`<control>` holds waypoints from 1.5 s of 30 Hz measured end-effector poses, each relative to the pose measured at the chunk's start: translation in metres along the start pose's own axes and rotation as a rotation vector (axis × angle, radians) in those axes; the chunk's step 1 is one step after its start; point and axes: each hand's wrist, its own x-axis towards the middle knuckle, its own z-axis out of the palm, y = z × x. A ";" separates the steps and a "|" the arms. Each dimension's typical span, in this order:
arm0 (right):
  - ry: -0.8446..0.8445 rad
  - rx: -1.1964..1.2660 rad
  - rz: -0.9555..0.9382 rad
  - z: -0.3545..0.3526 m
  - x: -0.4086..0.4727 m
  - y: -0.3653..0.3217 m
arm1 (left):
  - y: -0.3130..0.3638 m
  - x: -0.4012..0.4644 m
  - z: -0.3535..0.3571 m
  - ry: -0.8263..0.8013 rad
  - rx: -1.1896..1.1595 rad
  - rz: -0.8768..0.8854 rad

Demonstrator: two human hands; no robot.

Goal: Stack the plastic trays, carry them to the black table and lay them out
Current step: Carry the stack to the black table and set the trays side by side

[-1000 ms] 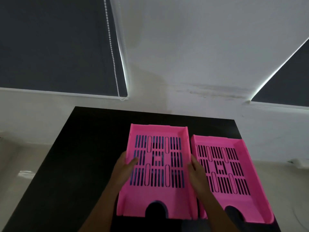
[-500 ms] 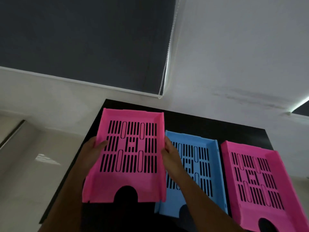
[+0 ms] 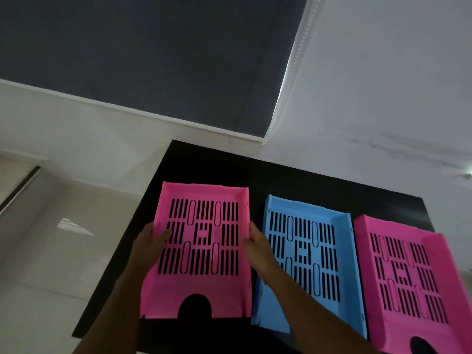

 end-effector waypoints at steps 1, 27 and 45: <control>-0.015 -0.011 -0.024 -0.003 -0.002 -0.003 | 0.003 -0.001 0.002 0.028 0.019 -0.002; 0.495 -0.279 0.104 -0.229 -0.086 0.131 | 0.072 -0.104 0.220 -0.381 0.320 0.244; 0.329 -0.304 -0.024 -0.246 -0.070 0.138 | 0.076 -0.095 0.241 -0.293 0.246 0.200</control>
